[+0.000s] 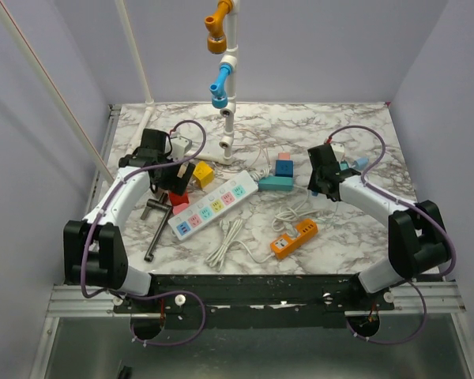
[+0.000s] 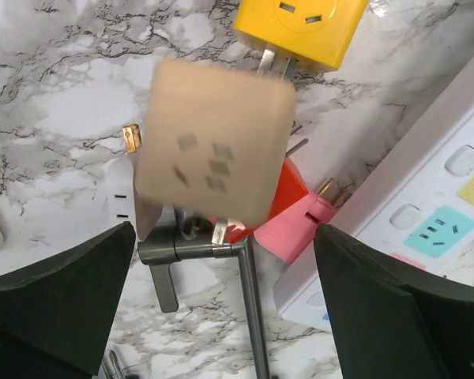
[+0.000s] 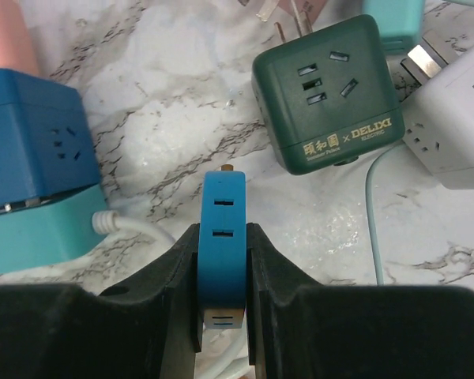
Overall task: Pull the plug off the socket
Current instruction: Place the plug at the center of the board, then remove the plug from the socket.
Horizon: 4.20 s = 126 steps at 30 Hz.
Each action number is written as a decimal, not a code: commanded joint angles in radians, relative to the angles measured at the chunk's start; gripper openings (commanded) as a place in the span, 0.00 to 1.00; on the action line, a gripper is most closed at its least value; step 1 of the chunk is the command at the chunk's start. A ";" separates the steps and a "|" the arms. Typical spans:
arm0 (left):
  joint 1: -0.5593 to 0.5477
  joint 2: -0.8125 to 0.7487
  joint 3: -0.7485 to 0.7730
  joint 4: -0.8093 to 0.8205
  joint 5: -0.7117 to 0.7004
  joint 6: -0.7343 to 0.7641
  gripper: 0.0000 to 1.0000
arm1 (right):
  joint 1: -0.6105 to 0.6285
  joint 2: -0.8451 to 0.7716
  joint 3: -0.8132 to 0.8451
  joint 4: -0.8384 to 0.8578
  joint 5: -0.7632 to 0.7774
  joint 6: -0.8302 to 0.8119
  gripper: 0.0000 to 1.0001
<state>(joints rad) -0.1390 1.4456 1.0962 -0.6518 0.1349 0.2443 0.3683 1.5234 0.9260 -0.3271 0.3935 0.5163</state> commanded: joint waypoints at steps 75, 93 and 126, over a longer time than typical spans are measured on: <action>-0.590 -0.533 -0.031 -0.095 0.313 0.614 0.98 | 0.378 -0.768 -0.612 0.077 0.097 0.778 0.75; -0.668 -0.467 -0.045 -0.067 0.356 0.668 0.98 | 0.378 -0.549 -0.599 0.257 0.094 0.774 0.23; -0.960 -0.065 -0.188 0.506 0.200 0.596 0.99 | 0.378 -0.955 -0.621 0.200 -0.089 0.444 0.01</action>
<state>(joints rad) -1.1114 1.3621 0.8139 0.0929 0.1184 0.8803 0.7406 0.6010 0.2588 -0.1635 0.3382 0.9867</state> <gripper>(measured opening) 0.983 0.367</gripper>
